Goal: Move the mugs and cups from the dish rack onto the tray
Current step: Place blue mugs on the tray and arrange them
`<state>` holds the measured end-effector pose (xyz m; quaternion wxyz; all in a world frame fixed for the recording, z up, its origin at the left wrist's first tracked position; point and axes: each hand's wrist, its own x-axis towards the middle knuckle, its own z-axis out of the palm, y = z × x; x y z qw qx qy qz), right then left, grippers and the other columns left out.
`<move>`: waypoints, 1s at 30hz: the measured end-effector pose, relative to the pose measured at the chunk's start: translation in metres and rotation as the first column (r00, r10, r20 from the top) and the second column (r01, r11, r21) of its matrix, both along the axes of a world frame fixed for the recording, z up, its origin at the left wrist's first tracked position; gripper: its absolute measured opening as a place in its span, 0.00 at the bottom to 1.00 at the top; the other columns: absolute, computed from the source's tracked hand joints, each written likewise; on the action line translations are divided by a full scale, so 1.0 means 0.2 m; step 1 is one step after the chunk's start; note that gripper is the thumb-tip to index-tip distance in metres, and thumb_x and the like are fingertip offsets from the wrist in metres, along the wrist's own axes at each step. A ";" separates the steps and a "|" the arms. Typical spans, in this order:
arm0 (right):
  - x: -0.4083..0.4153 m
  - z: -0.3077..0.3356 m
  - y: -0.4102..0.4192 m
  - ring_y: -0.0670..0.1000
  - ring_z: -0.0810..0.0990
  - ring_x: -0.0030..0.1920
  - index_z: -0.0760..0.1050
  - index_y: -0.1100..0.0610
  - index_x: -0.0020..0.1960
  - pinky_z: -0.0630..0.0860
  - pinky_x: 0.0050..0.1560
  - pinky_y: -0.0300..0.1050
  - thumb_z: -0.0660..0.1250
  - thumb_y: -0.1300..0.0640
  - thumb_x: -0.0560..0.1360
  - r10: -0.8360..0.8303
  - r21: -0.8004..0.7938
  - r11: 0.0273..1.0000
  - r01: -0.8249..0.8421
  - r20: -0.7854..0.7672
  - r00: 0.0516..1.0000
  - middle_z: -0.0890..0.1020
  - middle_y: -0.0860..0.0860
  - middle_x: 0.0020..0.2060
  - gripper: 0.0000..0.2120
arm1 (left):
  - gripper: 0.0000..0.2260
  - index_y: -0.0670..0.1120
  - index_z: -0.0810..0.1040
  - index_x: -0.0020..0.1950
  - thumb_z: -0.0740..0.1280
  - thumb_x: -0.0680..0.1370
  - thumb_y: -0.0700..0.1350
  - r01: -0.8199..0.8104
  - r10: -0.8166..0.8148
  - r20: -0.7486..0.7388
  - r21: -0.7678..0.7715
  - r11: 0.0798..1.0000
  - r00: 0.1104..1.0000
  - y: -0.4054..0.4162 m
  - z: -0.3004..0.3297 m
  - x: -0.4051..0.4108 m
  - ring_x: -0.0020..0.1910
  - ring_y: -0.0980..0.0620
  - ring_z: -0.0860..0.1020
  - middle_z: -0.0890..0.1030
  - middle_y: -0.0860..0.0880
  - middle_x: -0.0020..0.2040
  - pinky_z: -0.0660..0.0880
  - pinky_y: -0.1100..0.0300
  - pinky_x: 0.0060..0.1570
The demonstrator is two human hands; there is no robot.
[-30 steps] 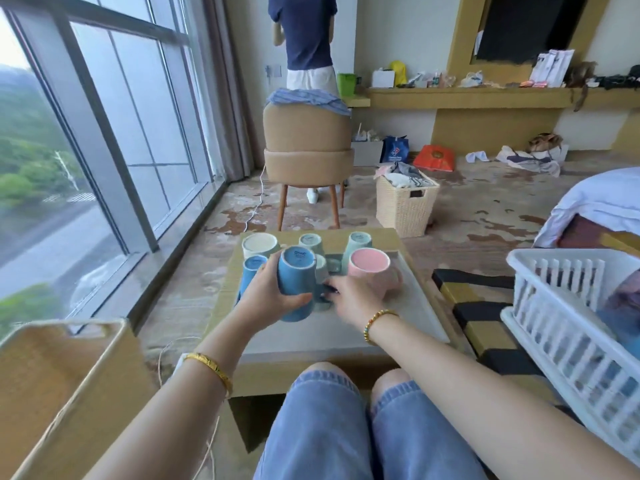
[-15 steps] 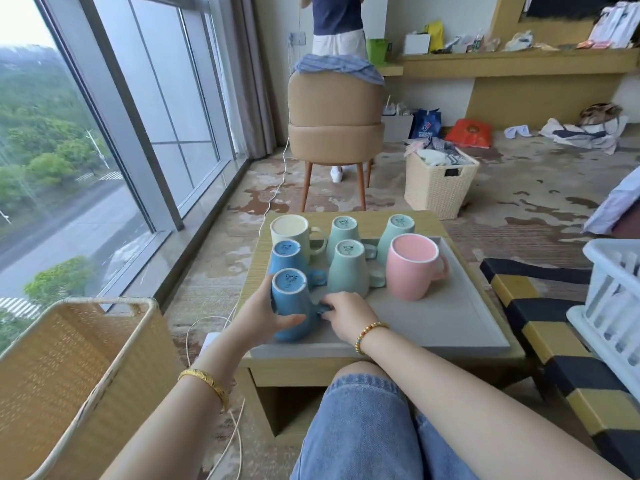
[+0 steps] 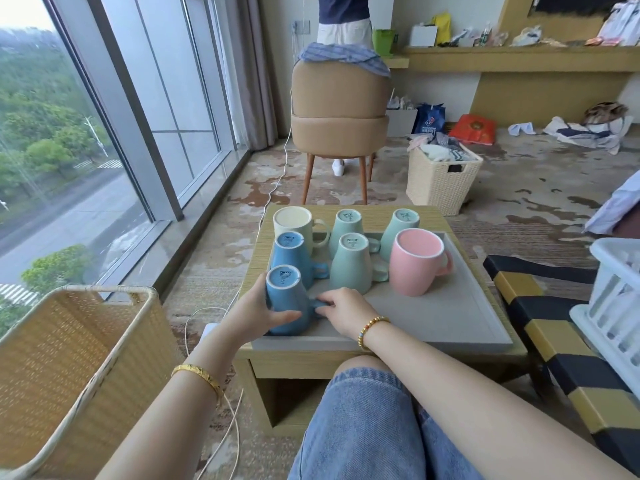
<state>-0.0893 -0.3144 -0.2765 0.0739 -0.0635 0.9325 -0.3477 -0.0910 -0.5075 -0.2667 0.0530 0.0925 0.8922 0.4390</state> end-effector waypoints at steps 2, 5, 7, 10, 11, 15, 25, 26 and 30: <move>0.00 0.00 0.00 0.56 0.79 0.50 0.80 0.59 0.49 0.75 0.53 0.49 0.64 0.56 0.75 0.011 0.010 1.000 -0.011 -0.002 1.000 0.83 0.57 0.47 0.09 | 0.34 0.54 0.63 0.67 0.76 0.65 0.51 0.005 -0.005 0.000 -0.024 1.000 1.000 0.00 0.00 0.00 0.56 0.54 0.75 0.76 0.56 0.58 0.73 0.57 0.55; 0.00 0.01 -0.01 0.58 0.78 0.52 0.79 0.61 0.51 0.74 0.53 0.49 0.63 0.56 0.76 0.017 0.051 0.999 -0.016 -0.018 1.000 0.82 0.59 0.49 0.10 | 0.36 0.52 0.62 0.69 0.76 0.66 0.50 -0.006 0.006 0.004 -0.044 0.999 1.000 0.00 0.01 0.00 0.59 0.52 0.74 0.75 0.54 0.61 0.73 0.54 0.59; 0.00 0.01 -0.02 0.59 0.78 0.52 0.79 0.60 0.52 0.74 0.52 0.48 0.63 0.56 0.76 0.010 0.063 0.998 -0.009 -0.023 1.000 0.82 0.60 0.50 0.11 | 0.36 0.52 0.62 0.69 0.76 0.67 0.50 -0.021 0.021 0.004 -0.065 0.998 1.000 0.01 0.02 0.00 0.60 0.51 0.74 0.75 0.53 0.62 0.73 0.52 0.59; -0.01 0.02 -0.02 0.59 0.78 0.51 0.79 0.60 0.50 0.72 0.48 0.47 0.63 0.56 0.76 0.006 0.060 0.998 -0.005 -0.011 1.000 0.82 0.60 0.47 0.10 | 0.34 0.52 0.63 0.68 0.76 0.66 0.51 -0.041 0.043 0.020 -0.100 0.994 0.999 0.01 0.02 -0.01 0.58 0.52 0.75 0.76 0.52 0.61 0.73 0.56 0.56; -0.01 0.02 -0.01 0.59 0.78 0.50 0.79 0.60 0.50 0.72 0.48 0.46 0.63 0.55 0.76 0.011 0.061 0.998 -0.011 -0.005 1.000 0.82 0.60 0.47 0.10 | 0.34 0.51 0.63 0.68 0.76 0.67 0.51 -0.041 0.044 0.029 -0.105 0.994 0.999 0.01 0.02 -0.01 0.57 0.52 0.74 0.76 0.52 0.61 0.72 0.57 0.55; 0.01 0.03 0.01 0.58 0.78 0.50 0.75 0.56 0.43 0.73 0.48 0.48 0.64 0.51 0.75 0.039 0.106 0.994 -0.036 -0.023 0.999 0.80 0.55 0.43 0.09 | 0.35 0.49 0.61 0.70 0.74 0.68 0.52 -0.024 0.026 0.017 -0.075 0.997 1.000 0.02 0.05 0.03 0.62 0.51 0.72 0.74 0.51 0.63 0.69 0.60 0.56; 0.20 0.41 0.42 0.52 0.76 0.44 0.68 0.54 0.58 0.70 0.42 0.46 0.58 0.52 0.79 -0.191 0.046 0.973 0.227 -0.394 0.899 0.76 0.50 0.44 0.10 | 0.08 0.42 0.73 0.54 0.60 0.77 0.41 -0.348 0.356 -0.528 0.119 0.930 0.771 0.55 0.50 0.14 0.48 0.42 0.75 0.77 0.42 0.47 0.70 0.52 0.46; 0.23 0.46 0.49 0.52 0.75 0.42 0.67 0.54 0.57 0.69 0.40 0.45 0.57 0.52 0.79 -0.209 0.053 0.965 0.255 -0.429 0.879 0.76 0.50 0.43 0.09 | 0.08 0.42 0.73 0.54 0.60 0.77 0.40 -0.296 0.309 -0.537 0.114 0.948 0.785 0.65 0.53 0.16 0.48 0.42 0.75 0.78 0.41 0.48 0.70 0.52 0.46; 0.43 0.60 0.82 0.52 0.78 0.40 0.67 0.53 0.56 0.76 0.38 0.48 0.55 0.53 0.80 -0.265 0.059 0.938 0.341 -0.514 0.816 0.80 0.52 0.45 0.07 | 0.08 0.42 0.75 0.53 0.60 0.77 0.39 -0.039 0.080 -0.574 0.082 0.996 0.815 1.07 0.63 0.25 0.51 0.43 0.75 0.77 0.42 0.52 0.72 0.52 0.50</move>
